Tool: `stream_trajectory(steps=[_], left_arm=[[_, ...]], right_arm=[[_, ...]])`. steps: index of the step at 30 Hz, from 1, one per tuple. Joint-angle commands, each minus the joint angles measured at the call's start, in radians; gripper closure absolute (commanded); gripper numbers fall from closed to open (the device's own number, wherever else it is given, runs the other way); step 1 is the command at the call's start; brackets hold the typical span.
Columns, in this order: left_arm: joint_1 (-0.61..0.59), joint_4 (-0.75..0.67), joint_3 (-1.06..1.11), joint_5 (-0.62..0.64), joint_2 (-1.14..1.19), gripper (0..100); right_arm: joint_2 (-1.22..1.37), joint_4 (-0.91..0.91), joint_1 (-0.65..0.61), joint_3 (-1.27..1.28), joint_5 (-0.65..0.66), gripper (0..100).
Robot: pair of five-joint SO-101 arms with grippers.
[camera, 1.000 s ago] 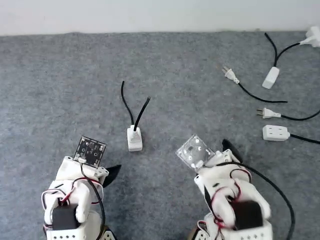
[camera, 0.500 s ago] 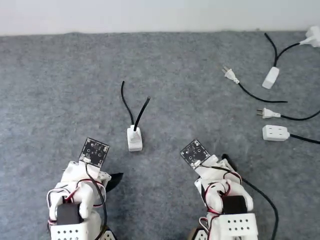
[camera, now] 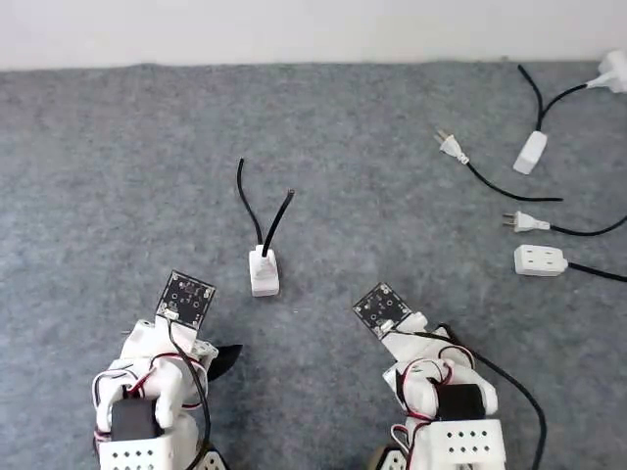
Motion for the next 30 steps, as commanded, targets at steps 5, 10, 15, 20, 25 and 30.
stream_trajectory(steps=[5, 10, 15, 20, 25, 30], left_arm=[[-0.003, 0.006, -0.007, -0.006, -0.021, 60], [-0.003, 0.006, -0.007, -0.006, -0.021, 60], [-0.003, 0.006, -0.007, -0.006, -0.021, 60], [-0.003, 0.006, -0.007, -0.006, -0.021, 60], [-0.003, 0.006, -0.007, -0.006, -0.021, 60], [-0.003, 0.006, -0.007, -0.006, -0.021, 60]], right_arm=[[0.007, 0.007, 0.153, -0.017, 0.006, 71.9], [0.005, 0.005, 0.157, -0.025, -0.097, 71.9], [0.005, 0.016, 0.156, -0.029, -0.181, 72.0], [0.005, 0.016, 0.156, -0.032, -0.219, 71.9], [0.005, 0.013, 0.156, -0.032, -0.219, 71.9], [0.005, 0.013, 0.156, -0.032, -0.219, 71.9]])
